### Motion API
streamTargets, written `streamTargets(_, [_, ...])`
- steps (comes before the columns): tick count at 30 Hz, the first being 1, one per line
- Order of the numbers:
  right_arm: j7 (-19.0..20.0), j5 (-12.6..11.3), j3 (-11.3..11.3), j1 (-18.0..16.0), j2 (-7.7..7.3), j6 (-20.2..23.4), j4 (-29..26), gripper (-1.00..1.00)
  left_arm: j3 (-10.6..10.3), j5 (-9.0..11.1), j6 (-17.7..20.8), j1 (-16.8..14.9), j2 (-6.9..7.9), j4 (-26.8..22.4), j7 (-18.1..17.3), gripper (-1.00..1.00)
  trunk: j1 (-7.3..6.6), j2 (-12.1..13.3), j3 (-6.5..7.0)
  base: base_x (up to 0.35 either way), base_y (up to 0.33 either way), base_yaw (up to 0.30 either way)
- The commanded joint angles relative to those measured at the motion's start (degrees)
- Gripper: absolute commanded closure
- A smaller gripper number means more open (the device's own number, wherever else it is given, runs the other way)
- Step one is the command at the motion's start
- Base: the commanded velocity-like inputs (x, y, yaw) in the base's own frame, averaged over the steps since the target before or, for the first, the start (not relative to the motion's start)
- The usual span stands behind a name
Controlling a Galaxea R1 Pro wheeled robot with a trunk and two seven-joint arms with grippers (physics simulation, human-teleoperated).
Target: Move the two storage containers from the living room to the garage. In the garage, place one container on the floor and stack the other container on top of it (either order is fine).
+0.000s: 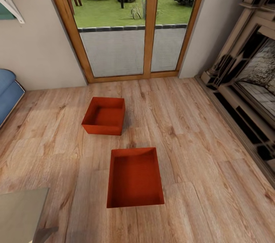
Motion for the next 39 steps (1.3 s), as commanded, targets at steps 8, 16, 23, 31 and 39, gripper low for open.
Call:
streamTargets(8, [-0.1,-0.5,0.46,-0.03,0.15,-0.58,0.05,-1.0,0.0,0.07,-0.11,-0.02,0.0,0.01,0.02,-1.0,0.0,-0.01,-0.03,0.0,0.0,0.0])
streamTargets(16, [-0.1,-0.52,0.42,-0.03,0.14,-0.61,0.04,-1.0,0.09,0.13,-0.07,-0.02,-0.08,0.08,0.02,-1.0,0.0,-0.01,-0.03,0.0,0.0,0.0])
streamTargets(23, [-1.61,-0.33,0.74,0.1,-0.18,3.41,-13.59,-1.0,-0.13,0.06,3.38,-0.02,0.24,-18.2,0.07,-1.0,0.0,-0.01,-0.03,0.0,0.0,0.0])
streamTargets(31, [-7.08,-0.38,0.2,-5.21,-4.84,16.27,-34.77,-1.0,-0.09,0.17,17.27,-0.03,0.26,-47.74,-0.32,-1.0,0.0,-0.01,-0.03,0.0,0.0,0.0])
streamTargets(39, [-12.24,-0.5,0.07,-16.27,-4.65,22.82,-40.3,-1.0,-0.03,0.35,27.18,-4.83,0.09,-59.53,-0.12,-1.0,0.0,-0.01,-0.03,0.0,0.0,0.0])
